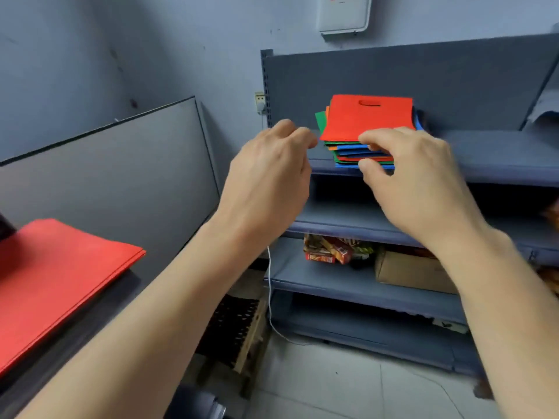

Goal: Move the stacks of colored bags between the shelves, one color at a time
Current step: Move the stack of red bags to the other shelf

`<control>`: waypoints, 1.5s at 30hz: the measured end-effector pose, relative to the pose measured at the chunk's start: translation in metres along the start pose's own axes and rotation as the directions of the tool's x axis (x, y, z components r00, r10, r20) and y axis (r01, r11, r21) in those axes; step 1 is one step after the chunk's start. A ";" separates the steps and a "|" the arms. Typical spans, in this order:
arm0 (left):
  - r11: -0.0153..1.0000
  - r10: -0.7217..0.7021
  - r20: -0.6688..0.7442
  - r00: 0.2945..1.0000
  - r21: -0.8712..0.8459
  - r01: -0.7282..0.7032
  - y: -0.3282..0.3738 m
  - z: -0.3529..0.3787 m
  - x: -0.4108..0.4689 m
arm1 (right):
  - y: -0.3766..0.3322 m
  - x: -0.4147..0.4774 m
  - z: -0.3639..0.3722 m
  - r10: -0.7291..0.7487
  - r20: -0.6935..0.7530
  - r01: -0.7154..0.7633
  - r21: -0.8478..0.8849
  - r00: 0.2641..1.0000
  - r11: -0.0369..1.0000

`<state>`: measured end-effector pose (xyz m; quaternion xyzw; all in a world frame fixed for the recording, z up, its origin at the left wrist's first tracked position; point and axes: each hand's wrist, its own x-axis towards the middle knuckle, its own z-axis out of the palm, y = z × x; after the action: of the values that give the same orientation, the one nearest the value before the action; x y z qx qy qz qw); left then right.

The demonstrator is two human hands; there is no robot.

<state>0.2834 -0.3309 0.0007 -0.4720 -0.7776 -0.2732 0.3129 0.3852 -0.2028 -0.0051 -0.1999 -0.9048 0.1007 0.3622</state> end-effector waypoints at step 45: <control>0.871 -0.430 0.576 0.695 0.061 0.488 -0.122 0.369 0.269 | 0.288 0.273 0.157 0.551 0.378 -0.482 -0.267 0.744 0.834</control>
<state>-0.0080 0.0363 -0.0567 -0.3371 -0.9134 -0.2251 -0.0367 0.1796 0.1696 -0.0439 -0.4420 -0.8762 0.1701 0.0898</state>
